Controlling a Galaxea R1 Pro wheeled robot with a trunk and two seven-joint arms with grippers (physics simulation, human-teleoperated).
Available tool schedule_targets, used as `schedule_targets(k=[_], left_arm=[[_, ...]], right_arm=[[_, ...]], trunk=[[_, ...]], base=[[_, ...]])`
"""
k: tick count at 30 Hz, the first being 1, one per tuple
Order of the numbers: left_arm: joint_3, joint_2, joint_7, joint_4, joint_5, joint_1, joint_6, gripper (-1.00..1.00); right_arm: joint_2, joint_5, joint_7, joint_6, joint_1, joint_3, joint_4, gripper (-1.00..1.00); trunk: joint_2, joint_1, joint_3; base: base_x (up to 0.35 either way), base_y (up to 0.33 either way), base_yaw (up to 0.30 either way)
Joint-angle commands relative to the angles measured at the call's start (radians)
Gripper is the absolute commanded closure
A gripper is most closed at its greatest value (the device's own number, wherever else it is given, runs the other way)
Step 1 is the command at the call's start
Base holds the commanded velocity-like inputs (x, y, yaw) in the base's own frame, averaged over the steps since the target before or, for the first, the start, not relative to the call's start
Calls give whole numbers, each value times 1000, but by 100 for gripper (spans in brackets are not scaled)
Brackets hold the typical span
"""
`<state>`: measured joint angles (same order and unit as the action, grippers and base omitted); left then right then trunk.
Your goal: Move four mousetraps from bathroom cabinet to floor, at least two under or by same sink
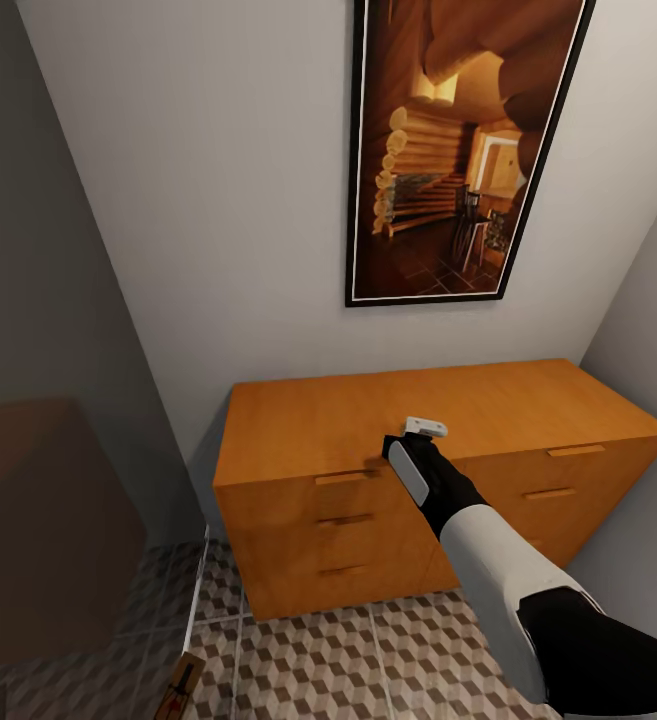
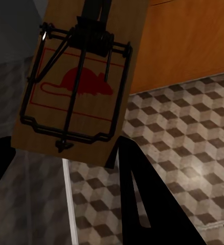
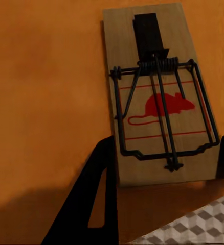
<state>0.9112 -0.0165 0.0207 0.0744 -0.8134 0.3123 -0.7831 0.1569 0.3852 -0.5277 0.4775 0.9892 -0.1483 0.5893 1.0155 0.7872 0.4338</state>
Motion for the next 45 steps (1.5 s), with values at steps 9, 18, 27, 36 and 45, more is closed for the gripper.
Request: schedule_targets(k=[9, 18, 27, 36, 45], left_arm=[[8, 1, 7, 2, 0, 1, -4, 100], [8, 1, 7, 2, 0, 1, -4, 100], [8, 1, 7, 2, 0, 1, -4, 100], [8, 0, 7, 2, 0, 1, -3, 100], [8, 1, 7, 2, 0, 1, -2, 100]], right_arm=[[-2, 9, -66, 57, 0, -4, 90, 100], [-2, 9, -71, 163, 0, -4, 223, 100], [-2, 10, -138, 256, 0, -4, 355, 100], [1, 10, -156, 352, 0, -2, 469, 100], [5, 11, -213, 468, 0, -2, 594, 100]], trunk=[[1, 0, 1], [1, 0, 1], [1, 0, 1], [1, 0, 1], [1, 0, 1]], base=[[0, 0, 0], [0, 0, 0], [0, 0, 0], [0, 0, 0], [0, 0, 0]])
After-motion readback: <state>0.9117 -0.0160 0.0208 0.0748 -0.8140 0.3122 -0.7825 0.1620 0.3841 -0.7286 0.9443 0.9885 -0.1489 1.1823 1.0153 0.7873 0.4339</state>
